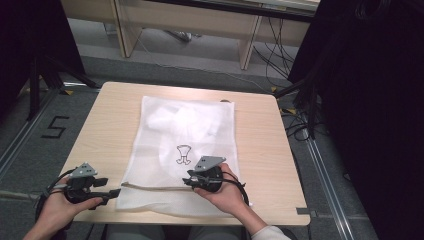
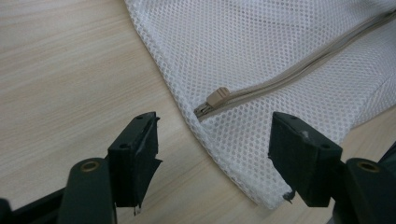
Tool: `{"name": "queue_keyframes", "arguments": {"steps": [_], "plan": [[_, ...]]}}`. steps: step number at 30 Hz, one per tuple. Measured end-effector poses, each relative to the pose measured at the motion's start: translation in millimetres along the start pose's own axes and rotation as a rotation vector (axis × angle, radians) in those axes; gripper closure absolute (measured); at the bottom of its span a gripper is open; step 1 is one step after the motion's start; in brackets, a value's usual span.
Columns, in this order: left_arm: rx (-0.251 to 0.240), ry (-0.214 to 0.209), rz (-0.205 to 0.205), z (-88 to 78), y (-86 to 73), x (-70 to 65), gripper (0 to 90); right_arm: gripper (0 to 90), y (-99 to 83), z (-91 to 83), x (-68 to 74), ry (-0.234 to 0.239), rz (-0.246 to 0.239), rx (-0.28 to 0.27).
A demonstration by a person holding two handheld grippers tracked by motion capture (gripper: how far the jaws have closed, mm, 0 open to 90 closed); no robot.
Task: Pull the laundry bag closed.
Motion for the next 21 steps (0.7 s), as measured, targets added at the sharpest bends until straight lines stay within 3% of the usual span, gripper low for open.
{"name": "queue_keyframes", "arguments": {"steps": [1, 3, 15, 19, 20, 21], "plan": [[0.001, 0.0, 0.001, -0.1, 0.0, 0.2, 32.6, 66.3, 4.0, 2.7, 0.6, 0.007, -0.021, -0.006], [0.02, -0.005, 0.023, -1.6, -0.2, 1.5, 32.6, 66.1, 5.6, 4.2, 2.0, 0.0, -0.014, -0.013], [0.033, 0.007, 0.016, -0.8, -0.8, 0.8, 32.8, 65.1, 28.8, 20.9, 14.7, 0.032, -0.065, -0.01], [0.036, -0.008, 0.024, -0.2, -0.7, 1.7, 32.7, 64.8, 37.3, 28.1, 20.2, 0.039, -0.088, -0.015], [0.034, -0.011, 0.023, 0.1, -0.7, 1.7, 32.7, 64.8, 39.1, 29.6, 21.1, 0.042, -0.093, -0.012], [0.017, -0.016, -0.006, 1.8, -0.7, 0.2, 32.7, 64.7, 40.6, 31.2, 22.2, 0.046, -0.092, -0.012]]}}
Point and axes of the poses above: each handheld gripper's, and its own axes: z roughly forward along the jaws, y roughly out of its top, x roughly to its left, the point moved 2 cm from there along z, roughly forward along the jaws, and after that the axes turned 6 degrees about x, right-handed, at the moved point
